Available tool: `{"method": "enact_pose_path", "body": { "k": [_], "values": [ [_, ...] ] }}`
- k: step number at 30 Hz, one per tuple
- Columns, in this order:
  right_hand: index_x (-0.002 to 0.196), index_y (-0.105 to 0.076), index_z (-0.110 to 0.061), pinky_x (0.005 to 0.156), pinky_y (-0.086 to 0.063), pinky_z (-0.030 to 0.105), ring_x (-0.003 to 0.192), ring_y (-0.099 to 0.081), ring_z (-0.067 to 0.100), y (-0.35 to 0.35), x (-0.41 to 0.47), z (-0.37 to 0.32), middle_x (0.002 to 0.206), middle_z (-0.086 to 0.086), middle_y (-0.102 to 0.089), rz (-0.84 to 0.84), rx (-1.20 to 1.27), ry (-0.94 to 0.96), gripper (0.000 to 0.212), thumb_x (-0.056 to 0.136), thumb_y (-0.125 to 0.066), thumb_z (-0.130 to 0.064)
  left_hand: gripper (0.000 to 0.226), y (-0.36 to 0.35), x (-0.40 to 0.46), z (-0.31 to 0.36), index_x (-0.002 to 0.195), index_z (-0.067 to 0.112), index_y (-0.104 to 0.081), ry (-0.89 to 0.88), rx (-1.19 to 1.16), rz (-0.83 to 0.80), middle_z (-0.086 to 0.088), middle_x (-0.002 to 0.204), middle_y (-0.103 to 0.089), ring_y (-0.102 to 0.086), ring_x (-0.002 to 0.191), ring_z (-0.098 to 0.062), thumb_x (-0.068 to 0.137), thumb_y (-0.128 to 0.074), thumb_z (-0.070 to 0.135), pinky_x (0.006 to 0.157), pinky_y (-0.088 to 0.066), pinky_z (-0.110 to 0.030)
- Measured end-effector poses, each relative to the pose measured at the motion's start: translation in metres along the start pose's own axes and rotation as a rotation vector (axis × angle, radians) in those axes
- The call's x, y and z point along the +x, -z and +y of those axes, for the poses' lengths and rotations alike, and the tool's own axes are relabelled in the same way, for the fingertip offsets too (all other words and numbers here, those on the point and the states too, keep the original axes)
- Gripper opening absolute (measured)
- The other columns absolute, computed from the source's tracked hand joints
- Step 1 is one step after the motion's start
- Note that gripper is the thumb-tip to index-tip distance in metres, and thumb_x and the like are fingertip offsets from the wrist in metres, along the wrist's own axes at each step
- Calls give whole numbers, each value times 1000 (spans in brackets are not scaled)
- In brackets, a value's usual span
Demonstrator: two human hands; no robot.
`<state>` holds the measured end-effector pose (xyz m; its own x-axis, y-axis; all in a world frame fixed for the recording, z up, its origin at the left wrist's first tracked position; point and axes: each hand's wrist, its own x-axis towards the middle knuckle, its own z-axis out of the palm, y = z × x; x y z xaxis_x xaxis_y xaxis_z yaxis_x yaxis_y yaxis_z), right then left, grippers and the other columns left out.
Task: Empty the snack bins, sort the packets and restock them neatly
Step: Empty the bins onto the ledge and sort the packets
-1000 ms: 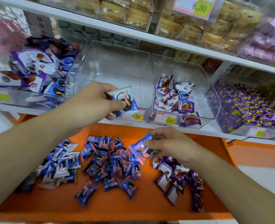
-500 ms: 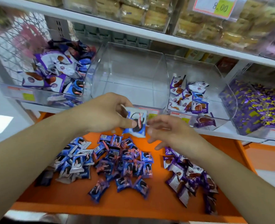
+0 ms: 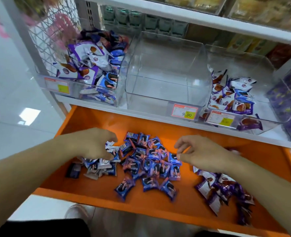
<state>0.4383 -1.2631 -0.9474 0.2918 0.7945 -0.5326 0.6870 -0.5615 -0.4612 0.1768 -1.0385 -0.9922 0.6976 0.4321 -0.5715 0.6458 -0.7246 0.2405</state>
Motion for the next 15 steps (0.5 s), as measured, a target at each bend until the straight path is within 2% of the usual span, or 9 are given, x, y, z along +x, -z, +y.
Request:
{"method": "enact_pose_path", "body": {
  "k": [2,3,6,8,9,10,12,15],
  "values": [
    [129,-59,-32,87,-60,34,102,-67,8,-11,12,8,122,-15,-61,-29,-31,-25,28,102,-67,-31,81,-12,13,6,156,29,-39,-33,-16,-70,6,158,-44,-46,142,-18,88,-76,51,116,-41,-34],
    [135,-55,-32,88,-59,36,105,-66,11,-18,19,16,128,-12,-60,-47,-74,-36,38,100,-69,-32,85,-21,19,12,160,23,-32,-48,18,-93,2,163,-37,-39,147,-20,90,-76,45,118,-37,-34],
    [158,-32,-36,93,-58,39,119,-61,21,-43,47,51,150,3,-48,-126,-203,-102,80,92,-78,-35,106,-56,57,20,165,22,-9,-74,83,-125,-9,170,-15,-37,148,-30,88,-80,35,110,-44,-39],
    [163,-14,-41,95,-57,41,123,-58,27,-62,71,77,157,9,-37,-148,-223,-169,103,87,-83,-35,121,-78,88,17,165,27,8,-52,127,-151,-12,172,6,-33,150,-37,84,-82,27,106,-47,-40],
    [164,-6,-44,97,-57,41,127,-55,30,-72,81,88,161,11,-30,-147,-197,-199,112,85,-85,-34,130,-88,100,17,163,28,16,-44,163,-142,-15,171,14,-22,154,-41,81,-85,27,113,-43,-44],
    [163,0,-47,100,-56,41,136,-50,34,-80,86,92,166,11,-22,-142,-157,-223,121,82,-88,-35,139,-96,104,16,161,28,24,-19,197,-125,-18,170,19,-8,157,-42,78,-88,29,123,-31,-49],
    [162,12,-50,107,-52,43,153,-31,40,-99,101,103,174,11,-1,-143,-21,-286,134,78,-92,-35,149,-112,121,12,155,23,35,30,244,-105,-23,167,22,12,157,-42,75,-90,39,128,-8,-52],
    [160,19,-50,113,-45,46,159,-15,41,-121,124,113,174,12,14,-119,126,-381,145,72,-96,-40,150,-127,146,3,154,16,36,40,236,-118,-23,168,20,15,157,-39,74,-82,62,128,2,-53]
  ]
}}
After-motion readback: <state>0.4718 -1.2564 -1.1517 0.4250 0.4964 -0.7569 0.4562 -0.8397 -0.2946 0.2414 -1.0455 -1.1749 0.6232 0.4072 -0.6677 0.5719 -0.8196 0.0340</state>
